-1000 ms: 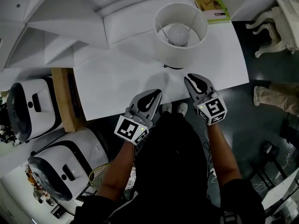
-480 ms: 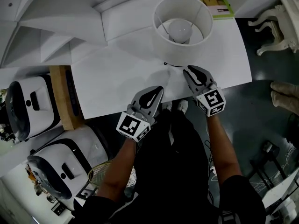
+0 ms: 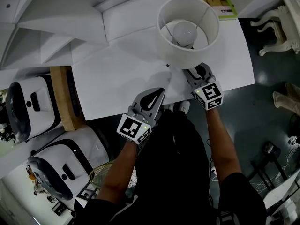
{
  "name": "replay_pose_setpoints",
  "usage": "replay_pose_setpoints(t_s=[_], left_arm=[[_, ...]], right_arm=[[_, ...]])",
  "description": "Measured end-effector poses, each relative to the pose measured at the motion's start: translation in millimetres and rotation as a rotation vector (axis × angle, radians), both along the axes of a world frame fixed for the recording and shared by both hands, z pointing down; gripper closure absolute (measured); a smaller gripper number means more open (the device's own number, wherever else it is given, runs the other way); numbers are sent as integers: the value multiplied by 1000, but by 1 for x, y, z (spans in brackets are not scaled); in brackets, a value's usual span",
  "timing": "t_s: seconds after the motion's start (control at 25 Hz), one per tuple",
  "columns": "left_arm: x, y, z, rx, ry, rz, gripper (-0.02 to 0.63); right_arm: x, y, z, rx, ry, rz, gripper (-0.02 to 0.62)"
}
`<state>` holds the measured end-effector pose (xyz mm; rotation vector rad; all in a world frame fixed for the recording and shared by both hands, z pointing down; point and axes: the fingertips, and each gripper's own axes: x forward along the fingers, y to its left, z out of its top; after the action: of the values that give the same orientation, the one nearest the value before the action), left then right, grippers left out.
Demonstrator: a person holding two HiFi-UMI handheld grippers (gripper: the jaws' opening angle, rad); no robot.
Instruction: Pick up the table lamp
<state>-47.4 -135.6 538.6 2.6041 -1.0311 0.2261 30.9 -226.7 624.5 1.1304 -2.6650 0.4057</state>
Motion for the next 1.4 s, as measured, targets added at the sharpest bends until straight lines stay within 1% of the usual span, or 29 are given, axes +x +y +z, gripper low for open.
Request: replay_pose_setpoints(t_s=[0.16, 0.32, 0.44, 0.68, 0.88, 1.4], left_arm=[[-1, -2, -4, 3, 1, -3, 588], [-4, -8, -7, 4, 16, -15, 588], [-5, -11, -6, 4, 19, -18, 588], [-5, -13, -3, -6, 21, -24, 588], [-8, -16, -1, -13, 22, -35, 588], [-9, -18, -1, -21, 7, -44, 588]], right_arm=[[0, -7, 4, 7, 28, 11, 492], [-2, -16, 7, 3, 32, 20, 489], [-6, -21, 9, 14, 61, 7, 483], [-15, -27, 6, 32, 68, -5, 476], [-13, -34, 7, 54, 83, 4, 463], [-25, -52, 14, 90, 131, -37, 448]])
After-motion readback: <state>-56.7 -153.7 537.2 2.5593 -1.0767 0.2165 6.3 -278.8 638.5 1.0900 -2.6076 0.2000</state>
